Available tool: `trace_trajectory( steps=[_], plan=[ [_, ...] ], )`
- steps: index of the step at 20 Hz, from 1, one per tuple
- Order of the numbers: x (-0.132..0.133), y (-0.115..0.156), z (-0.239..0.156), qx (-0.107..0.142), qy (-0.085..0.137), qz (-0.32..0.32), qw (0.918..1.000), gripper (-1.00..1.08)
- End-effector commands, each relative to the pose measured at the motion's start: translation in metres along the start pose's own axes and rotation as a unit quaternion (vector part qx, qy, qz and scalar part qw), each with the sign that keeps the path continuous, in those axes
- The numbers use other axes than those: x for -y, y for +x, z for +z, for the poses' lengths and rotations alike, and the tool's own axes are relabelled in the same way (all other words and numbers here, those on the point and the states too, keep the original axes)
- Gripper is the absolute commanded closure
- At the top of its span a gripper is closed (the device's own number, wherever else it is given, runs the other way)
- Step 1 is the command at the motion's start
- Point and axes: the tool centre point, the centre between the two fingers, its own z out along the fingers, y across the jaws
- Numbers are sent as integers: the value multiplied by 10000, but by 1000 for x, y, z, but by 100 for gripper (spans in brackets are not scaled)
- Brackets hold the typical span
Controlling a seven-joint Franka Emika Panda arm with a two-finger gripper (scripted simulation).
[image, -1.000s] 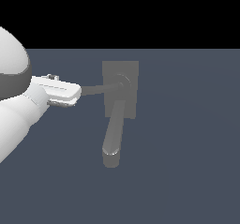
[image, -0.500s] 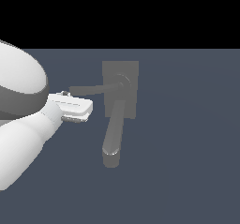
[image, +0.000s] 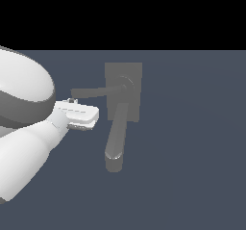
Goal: Turn on the faucet by rotating a designated handle.
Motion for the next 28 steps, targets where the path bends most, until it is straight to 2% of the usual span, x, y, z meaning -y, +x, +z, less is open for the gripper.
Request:
trace_trajectory(
  steps=[1,6,13,25,28],
  plan=[
    [2,-3,3,22,-8,-58,10000,108],
    [13,-4,8,-1,32,-256,9997,108],
    [35,14,5,-186,170,-448,9987,108],
    [32,11,7,-110,66,-590,9982,108],
    [30,0,7,-110,66,-590,9982,108]
  ],
)
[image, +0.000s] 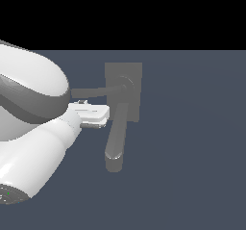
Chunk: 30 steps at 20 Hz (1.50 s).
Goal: Turn on the faucet by rotating a designated handle.
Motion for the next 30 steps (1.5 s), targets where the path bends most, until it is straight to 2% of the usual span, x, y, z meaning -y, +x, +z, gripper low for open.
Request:
trace_trajectory(
  steps=[1,15,16,30],
  plan=[
    [-1,-9,0,1,-2,2,10000,108],
    [-7,-59,0,3,-2,0,10000,108],
    [-6,-51,0,-38,9,-10,10000,108],
    [9,-98,0,-14,2,-4,10000,108]
  ],
)
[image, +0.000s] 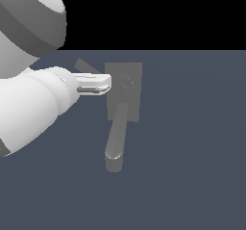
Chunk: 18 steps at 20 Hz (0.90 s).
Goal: Turn on the faucet by rotating a designated handle.
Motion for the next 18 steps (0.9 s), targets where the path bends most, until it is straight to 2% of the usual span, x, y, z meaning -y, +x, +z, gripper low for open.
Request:
trace_trajectory(
  steps=[1,7,9,18],
  plan=[
    [3,-12,0,33,-4,9,10000,108],
    [9,-33,0,47,-9,12,10000,108],
    [9,-22,-1,-23,5,-1,10000,108],
    [32,-45,-1,5,-1,5,10000,108]
  ],
)
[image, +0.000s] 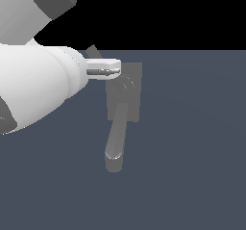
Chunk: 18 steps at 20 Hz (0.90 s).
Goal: Turn on the faucet by rotating a designated handle.
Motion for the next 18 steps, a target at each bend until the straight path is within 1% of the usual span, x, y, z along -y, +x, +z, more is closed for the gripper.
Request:
trace_trajectory(
  steps=[1,11,12,13,18],
  plan=[
    [9,-12,2,64,23,11,10000,108],
    [35,-39,2,99,16,17,9999,108],
    [35,-39,2,99,16,17,9999,108],
    [32,-24,-1,-21,20,0,10000,108],
    [50,-32,0,10,19,5,10000,108]
  ],
)
